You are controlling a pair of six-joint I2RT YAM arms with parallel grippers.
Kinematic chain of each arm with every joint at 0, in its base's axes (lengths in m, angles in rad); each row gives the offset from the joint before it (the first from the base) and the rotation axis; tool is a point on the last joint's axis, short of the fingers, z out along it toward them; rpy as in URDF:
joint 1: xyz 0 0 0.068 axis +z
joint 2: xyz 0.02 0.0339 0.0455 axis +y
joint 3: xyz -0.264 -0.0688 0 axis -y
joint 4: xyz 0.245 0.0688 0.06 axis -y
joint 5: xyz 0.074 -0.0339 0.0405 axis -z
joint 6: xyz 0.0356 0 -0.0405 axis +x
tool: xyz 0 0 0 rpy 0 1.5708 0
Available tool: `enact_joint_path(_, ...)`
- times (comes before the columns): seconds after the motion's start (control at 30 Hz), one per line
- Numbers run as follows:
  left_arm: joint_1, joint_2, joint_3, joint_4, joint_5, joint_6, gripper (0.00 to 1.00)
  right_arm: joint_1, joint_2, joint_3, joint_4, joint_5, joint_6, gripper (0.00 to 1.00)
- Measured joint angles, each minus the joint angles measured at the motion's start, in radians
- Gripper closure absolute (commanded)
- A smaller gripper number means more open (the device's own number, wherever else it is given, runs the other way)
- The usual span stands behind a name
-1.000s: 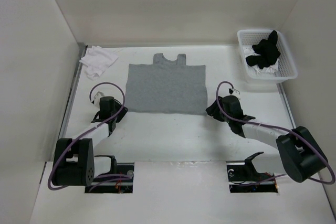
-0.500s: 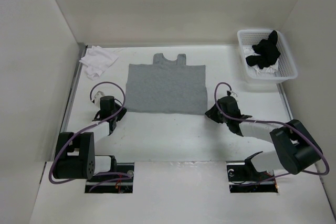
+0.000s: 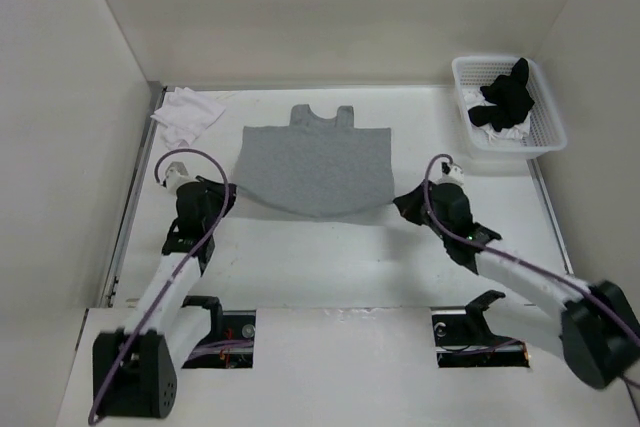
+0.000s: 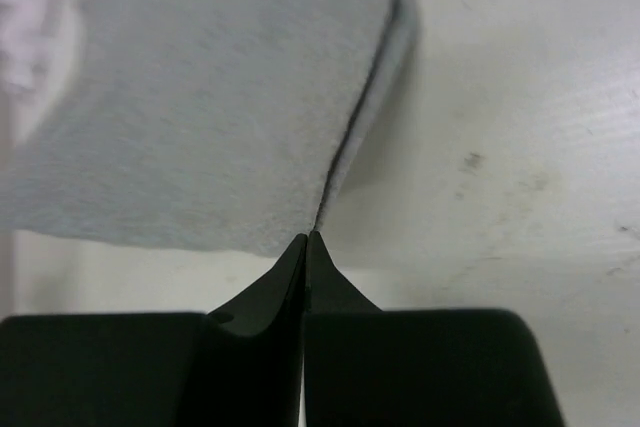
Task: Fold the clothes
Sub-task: Fold the tank top
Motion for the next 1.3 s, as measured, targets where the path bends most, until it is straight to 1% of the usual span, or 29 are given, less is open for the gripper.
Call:
enact_joint_path(0.1, -0.031, -0.220, 0.057, -0.122, -0.002, -0.001, 1.00, 0.064, -0.276, 0.021, -0.110, 0.052, -0.035, 1.00)
enact_joint_path(0.17, -0.051, -0.350, 0.125, -0.208, 0.002, -0.003, 1.00, 0.121, -0.440, 0.071, -0.217, 0.111, -0.058, 1.00)
enact_joint_path(0.27, -0.074, -0.512, 0.282, -0.349, 0.003, -0.002, 1.00, 0.247, -0.615, 0.208, -0.394, 0.230, -0.092, 1.00)
enact_joint_path(0.33, -0.083, -0.582, 0.399, -0.425, 0.003, 0.002, 1.00, 0.357, -0.685, 0.322, -0.490, 0.320, -0.113, 1.00)
enact_joint_path(0.43, -0.086, -0.662, 0.567, -0.507, 0.003, 0.010, 1.00, 0.554, -0.742, 0.487, -0.578, 0.463, -0.131, 1.00)
enact_joint_path(0.53, -0.080, -0.713, 0.676, -0.568, 0.004, 0.021, 1.00, 0.771, -0.757, 0.597, -0.613, 0.616, -0.149, 1.00)
enact_joint_path(0.63, -0.072, -0.737, 0.694, -0.608, 0.004, 0.032, 1.00, 0.958, -0.731, 0.635, -0.615, 0.775, -0.185, 0.99)
enact_joint_path(0.7, -0.068, -0.738, 0.653, -0.621, 0.004, 0.036, 1.00, 1.023, -0.692, 0.631, -0.612, 0.854, -0.219, 0.99)
enact_joint_path(0.73, -0.067, -0.737, 0.619, -0.623, 0.003, 0.037, 1.00, 1.028, -0.668, 0.620, -0.606, 0.881, -0.236, 0.99)
enact_joint_path(0.8, -0.066, -0.728, 0.520, -0.625, 0.002, 0.037, 1.00, 0.981, -0.634, 0.576, -0.587, 0.891, -0.265, 0.99)
enact_joint_path(0.83, -0.066, -0.713, 0.466, -0.627, 0.001, 0.037, 1.00, 0.934, -0.620, 0.550, -0.579, 0.880, -0.275, 0.99)
enact_joint_path(0.87, -0.066, -0.689, 0.419, -0.623, 0.000, 0.038, 1.00, 0.859, -0.603, 0.520, -0.570, 0.850, -0.281, 0.99)
enact_joint_path(0.93, -0.061, -0.609, 0.320, -0.602, -0.003, 0.039, 1.00, 0.644, -0.555, 0.462, -0.541, 0.734, -0.280, 1.00)
enact_joint_path(1.0, -0.051, -0.501, 0.243, -0.558, -0.007, 0.039, 1.00, 0.396, -0.466, 0.407, -0.478, 0.567, -0.266, 1.00)
enact_joint_path(1.07, -0.040, -0.344, 0.190, -0.479, -0.011, 0.035, 1.00, 0.172, -0.331, 0.351, -0.385, 0.384, -0.249, 1.00)
enact_joint_path(1.13, -0.034, -0.144, 0.185, -0.372, -0.017, 0.029, 1.00, 0.003, -0.158, 0.317, -0.291, 0.224, -0.229, 0.99)
enact_joint_path(1.2, -0.034, 0.063, 0.212, -0.267, -0.029, 0.026, 1.00, -0.099, 0.016, 0.319, -0.234, 0.117, -0.210, 0.99)
enact_joint_path(1.27, -0.034, 0.254, 0.272, -0.191, -0.036, 0.026, 1.00, -0.151, 0.167, 0.359, -0.212, 0.040, -0.202, 0.99)
enact_joint_path(1.3, -0.033, 0.340, 0.316, -0.161, -0.039, 0.026, 1.00, -0.174, 0.245, 0.404, -0.209, 0.005, -0.200, 0.99)
